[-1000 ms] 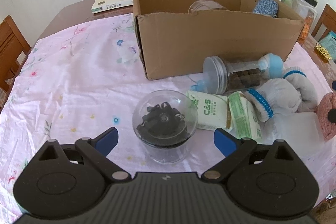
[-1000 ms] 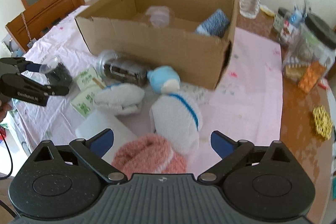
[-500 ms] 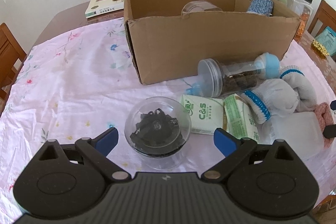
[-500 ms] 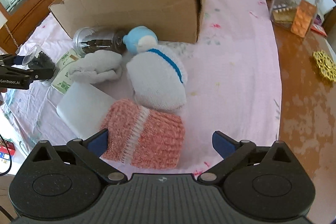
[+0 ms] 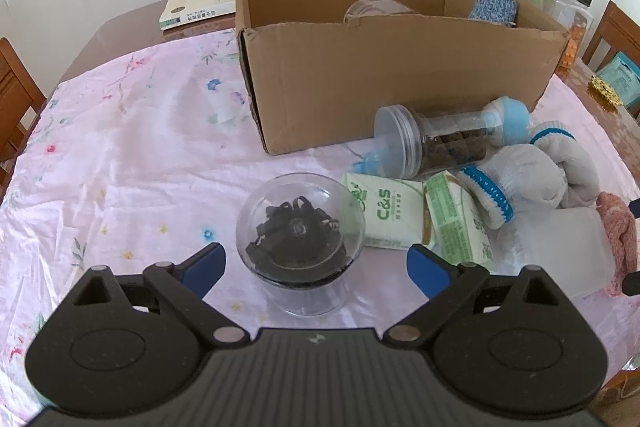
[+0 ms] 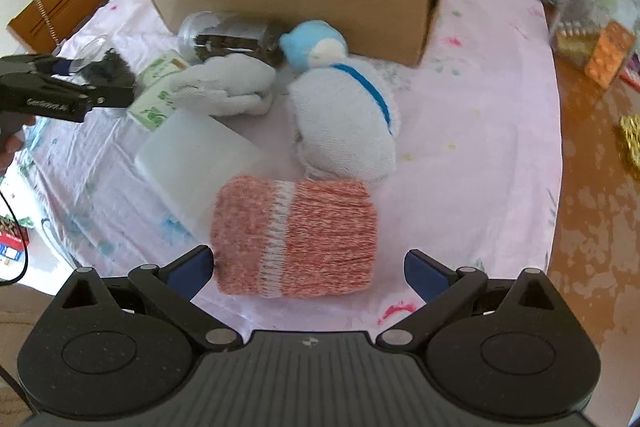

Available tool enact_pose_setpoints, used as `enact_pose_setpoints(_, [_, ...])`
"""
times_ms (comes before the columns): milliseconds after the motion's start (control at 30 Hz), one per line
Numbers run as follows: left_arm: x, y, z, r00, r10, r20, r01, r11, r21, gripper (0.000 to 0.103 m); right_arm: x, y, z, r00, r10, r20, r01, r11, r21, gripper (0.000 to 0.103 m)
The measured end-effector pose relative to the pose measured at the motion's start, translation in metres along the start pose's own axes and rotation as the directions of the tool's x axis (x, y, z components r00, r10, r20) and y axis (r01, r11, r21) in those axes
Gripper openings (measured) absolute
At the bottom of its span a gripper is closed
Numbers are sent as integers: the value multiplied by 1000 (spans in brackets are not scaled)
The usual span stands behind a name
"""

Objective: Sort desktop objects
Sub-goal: 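Close left tool on the clear jar while right tool grasps the pink knit sock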

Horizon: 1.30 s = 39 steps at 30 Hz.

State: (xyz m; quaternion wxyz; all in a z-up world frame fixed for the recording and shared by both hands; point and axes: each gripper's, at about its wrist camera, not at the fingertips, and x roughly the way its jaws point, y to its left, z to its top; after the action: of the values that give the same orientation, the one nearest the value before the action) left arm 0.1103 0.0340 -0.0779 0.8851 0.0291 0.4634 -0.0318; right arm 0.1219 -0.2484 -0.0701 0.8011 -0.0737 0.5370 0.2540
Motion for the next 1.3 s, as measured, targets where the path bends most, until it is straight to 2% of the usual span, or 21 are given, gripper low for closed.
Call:
enact_pose_setpoints(100, [2, 0, -1, 1000, 1, -4, -1, 1000, 3, 97, -5, 3, 3, 999, 32, 13, -32, 999, -19, 103])
enact_pose_setpoints(367, [6, -2, -2, 1000, 5, 6, -5, 1000, 26, 95, 21, 6, 3, 1000, -7, -21, 6, 999, -43, 103])
enact_pose_setpoints(433, [6, -3, -3, 1000, 11, 18, -11, 1000, 29, 93, 22, 8, 1, 1000, -16, -4, 16, 997, -69, 103])
enact_pose_setpoints(633, [8, -2, -4, 999, 18, 27, -18, 999, 29, 74, 25, 11, 1, 998, -58, 3, 58, 993, -103, 103])
enact_pose_setpoints(733, [6, -1, -5, 999, 17, 42, -18, 999, 31, 72, 25, 11, 3, 998, -60, 8, 61, 992, -106, 101])
enact_pose_setpoints(800, [6, 1, -6, 999, 7, 43, -8, 1000, 19, 66, 24, 11, 4, 998, -62, 13, 63, 992, -107, 99])
enact_pose_setpoints(900, [7, 4, -6, 999, 0, 35, 0, 1000, 0, 53, 22, 12, 6, 998, -62, 18, 64, 991, -116, 94])
enact_pose_setpoints(1033, [6, 6, -7, 999, -15, 33, 15, 1000, -14, 53, 22, 13, 6, 999, -52, 13, 53, 992, -118, 88])
enact_pose_setpoints(1300, [-2, 5, -2, 998, -36, 43, 35, 999, 8, 53, 12, 12, 7, 999, -48, 22, 50, 993, -110, 83])
